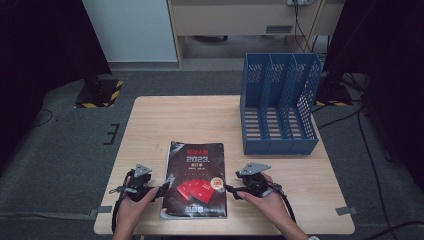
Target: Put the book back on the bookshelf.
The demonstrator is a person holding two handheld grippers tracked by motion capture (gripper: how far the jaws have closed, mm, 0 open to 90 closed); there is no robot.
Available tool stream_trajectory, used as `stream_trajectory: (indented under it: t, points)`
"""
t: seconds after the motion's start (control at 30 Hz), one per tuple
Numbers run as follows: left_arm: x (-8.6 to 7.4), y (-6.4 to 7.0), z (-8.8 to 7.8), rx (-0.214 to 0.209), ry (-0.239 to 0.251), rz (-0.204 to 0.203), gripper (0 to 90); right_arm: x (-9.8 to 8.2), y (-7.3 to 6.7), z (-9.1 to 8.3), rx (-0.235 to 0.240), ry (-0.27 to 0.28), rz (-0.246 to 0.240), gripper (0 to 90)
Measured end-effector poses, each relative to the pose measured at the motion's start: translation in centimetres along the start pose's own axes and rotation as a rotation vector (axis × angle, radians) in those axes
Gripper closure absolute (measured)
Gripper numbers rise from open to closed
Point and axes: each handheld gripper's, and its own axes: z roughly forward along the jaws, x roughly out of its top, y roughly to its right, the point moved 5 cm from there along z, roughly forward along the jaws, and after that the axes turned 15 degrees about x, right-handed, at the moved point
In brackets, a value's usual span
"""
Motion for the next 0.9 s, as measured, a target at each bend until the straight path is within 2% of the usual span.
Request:
stream_trajectory:
  t: [0.07,0.17,0.27,0.37,0.6,0.7,0.77,0.83,0.9]
  points:
    - [-0.1,0.7,-0.2,-0.019,-0.011,0.009,18.0,0.0,-0.5,0.4,0.018,-0.013,-0.014,27.1]
    - [-0.2,1.1,0.1,-0.018,-0.026,0.028,20.4,0.0,-1.1,0.9,0.037,-0.022,-0.019,22.8]
    - [-0.4,1.1,0.7,-0.022,-0.047,0.016,24.3,-0.3,-1.7,1.7,0.042,-0.038,-0.027,17.5]
    - [-0.3,1.0,0.8,-0.024,-0.045,0.011,26.1,-0.4,-2.0,2.1,0.056,-0.049,-0.025,15.0]
    - [-0.3,1.8,0.8,-0.037,-0.035,0.041,32.8,-0.8,-2.6,2.9,0.060,-0.077,-0.033,10.6]
    - [-0.2,2.0,0.9,-0.046,-0.032,0.040,34.9,-0.9,-2.8,3.1,0.053,-0.073,-0.046,10.4]
    - [-0.1,2.2,0.9,-0.067,-0.032,0.034,39.9,-0.9,-2.9,3.2,0.054,-0.079,-0.059,10.4]
    - [-0.1,2.2,0.9,-0.064,-0.034,0.036,40.9,-0.9,-3.0,3.3,0.050,-0.079,-0.057,10.5]
    - [0.0,2.0,0.9,-0.070,-0.036,0.013,44.5,-0.8,-3.1,3.4,0.049,-0.082,-0.065,10.6]
